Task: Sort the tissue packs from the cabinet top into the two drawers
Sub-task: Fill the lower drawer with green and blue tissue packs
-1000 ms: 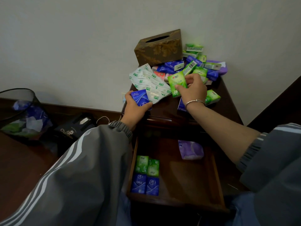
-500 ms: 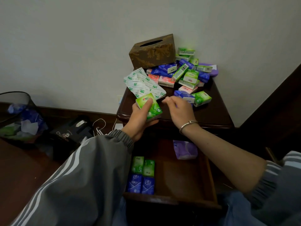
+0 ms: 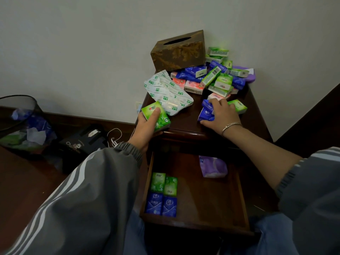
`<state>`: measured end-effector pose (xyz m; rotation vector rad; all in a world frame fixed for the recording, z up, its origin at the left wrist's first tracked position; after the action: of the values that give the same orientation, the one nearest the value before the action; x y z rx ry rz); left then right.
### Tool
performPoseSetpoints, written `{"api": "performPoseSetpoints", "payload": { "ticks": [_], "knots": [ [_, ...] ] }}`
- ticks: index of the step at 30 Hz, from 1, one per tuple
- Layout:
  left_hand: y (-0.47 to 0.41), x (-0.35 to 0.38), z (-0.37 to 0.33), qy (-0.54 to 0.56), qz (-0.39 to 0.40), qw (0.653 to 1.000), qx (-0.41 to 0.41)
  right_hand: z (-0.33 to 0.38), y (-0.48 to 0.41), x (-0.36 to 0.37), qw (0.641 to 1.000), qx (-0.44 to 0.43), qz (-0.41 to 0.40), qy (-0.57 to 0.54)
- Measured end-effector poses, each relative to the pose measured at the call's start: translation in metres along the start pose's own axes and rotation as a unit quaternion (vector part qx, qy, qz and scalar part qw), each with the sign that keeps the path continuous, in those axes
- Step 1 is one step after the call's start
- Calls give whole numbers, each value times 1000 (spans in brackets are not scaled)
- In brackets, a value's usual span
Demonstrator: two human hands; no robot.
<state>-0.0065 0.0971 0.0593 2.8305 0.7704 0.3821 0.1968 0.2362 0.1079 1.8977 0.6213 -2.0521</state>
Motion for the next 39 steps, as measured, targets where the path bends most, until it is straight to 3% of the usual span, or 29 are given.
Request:
{"api": "performPoseSetpoints", "payload": {
  "ticks": [6,12,14,17,21,29,32,39],
  "knots": [
    [6,4,1,0,-23,1000,10,1,15,5,998,-28,-37,-29],
    [29,-11,18,19,-44,998,28,-13,72,-20,952,-26,-171,-251],
    [43,-24,40,48,-52,997,23,-16,108,-18,931,-47,-177,-315],
    [71,-43,98,38,-68,996,-41,-12,165,10,925,-72,-100,-361],
    [97,-53,162,72,-116,983,-123,11,210,81,933,-50,86,-347],
    [90,-66,148,100,-228,958,-140,82,196,168,926,-9,231,-299],
    [87,-69,152,121,-234,952,-158,98,207,203,896,3,332,-295],
    [74,-71,156,133,-203,956,-163,66,195,230,820,144,396,-387]
  ]
}}
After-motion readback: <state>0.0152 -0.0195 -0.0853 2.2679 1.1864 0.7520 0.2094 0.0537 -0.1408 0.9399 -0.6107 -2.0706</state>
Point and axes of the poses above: each hand's wrist, its own y-axis away from the middle knuckle, its own x-axis out of the palm, z = x × y, the point moved 5 cm from there along -y, towards the middle knuckle, and after that the axes turned 2 degrees about z, right-handed, at the moved point
